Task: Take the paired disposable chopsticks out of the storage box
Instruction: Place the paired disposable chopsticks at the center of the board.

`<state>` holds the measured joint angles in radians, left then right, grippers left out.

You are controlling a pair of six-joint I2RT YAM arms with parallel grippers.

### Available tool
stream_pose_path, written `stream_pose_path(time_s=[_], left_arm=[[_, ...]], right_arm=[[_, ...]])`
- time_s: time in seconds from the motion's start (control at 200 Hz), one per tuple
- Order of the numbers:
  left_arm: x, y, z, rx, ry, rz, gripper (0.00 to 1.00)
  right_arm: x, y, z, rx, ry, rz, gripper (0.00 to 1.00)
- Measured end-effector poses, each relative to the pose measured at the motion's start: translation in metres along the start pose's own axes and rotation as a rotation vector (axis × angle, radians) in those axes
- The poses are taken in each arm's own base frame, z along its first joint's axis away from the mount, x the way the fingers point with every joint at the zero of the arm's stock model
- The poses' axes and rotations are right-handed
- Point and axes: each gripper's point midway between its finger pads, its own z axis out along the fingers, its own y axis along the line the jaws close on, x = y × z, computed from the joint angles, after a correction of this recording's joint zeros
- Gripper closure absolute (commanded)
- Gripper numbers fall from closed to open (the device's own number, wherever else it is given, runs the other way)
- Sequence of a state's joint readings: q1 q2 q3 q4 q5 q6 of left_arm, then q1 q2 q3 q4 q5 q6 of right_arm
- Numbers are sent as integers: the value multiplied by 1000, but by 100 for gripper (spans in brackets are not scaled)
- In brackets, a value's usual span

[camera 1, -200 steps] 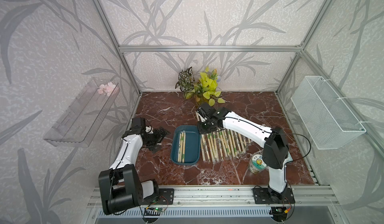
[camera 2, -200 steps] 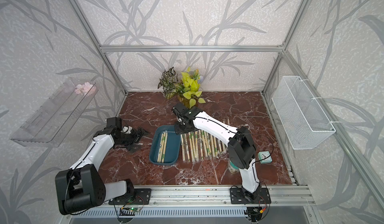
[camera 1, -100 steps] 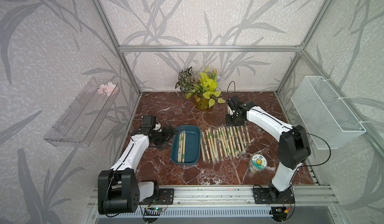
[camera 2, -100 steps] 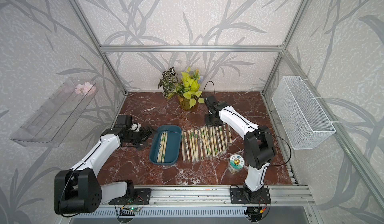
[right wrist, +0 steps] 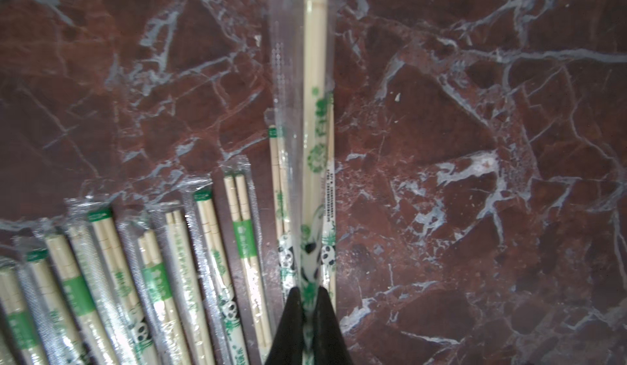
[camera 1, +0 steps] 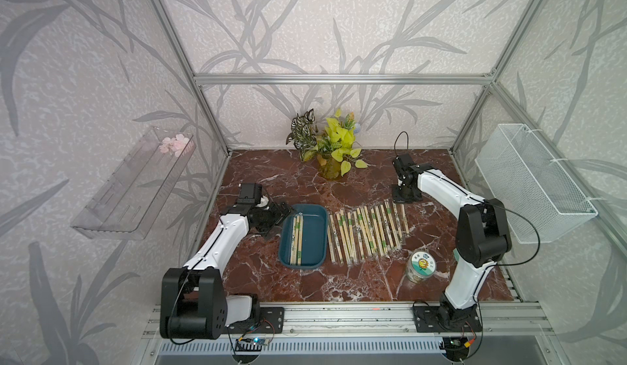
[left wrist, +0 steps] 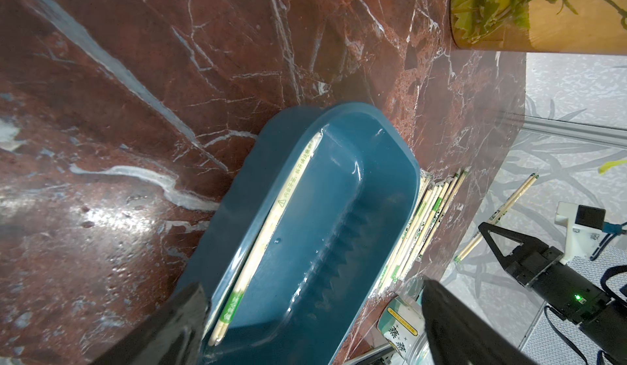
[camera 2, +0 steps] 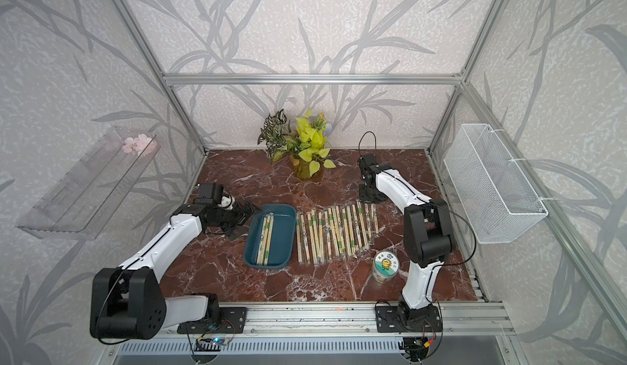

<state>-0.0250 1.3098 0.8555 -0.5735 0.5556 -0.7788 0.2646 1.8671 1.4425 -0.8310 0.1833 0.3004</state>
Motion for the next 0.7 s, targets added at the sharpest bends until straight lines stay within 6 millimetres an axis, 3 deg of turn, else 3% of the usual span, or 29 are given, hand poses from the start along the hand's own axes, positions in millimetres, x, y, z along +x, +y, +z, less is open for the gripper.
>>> stream_pose_path(time_s=[0.45, 0.7], left_arm=[[-9, -11, 5, 3, -1, 15, 0], [-13, -13, 8, 1, 1, 15, 0]], right_arm=[[8, -24, 22, 82, 62, -13, 100], [17, -26, 38, 97, 108, -20, 100]])
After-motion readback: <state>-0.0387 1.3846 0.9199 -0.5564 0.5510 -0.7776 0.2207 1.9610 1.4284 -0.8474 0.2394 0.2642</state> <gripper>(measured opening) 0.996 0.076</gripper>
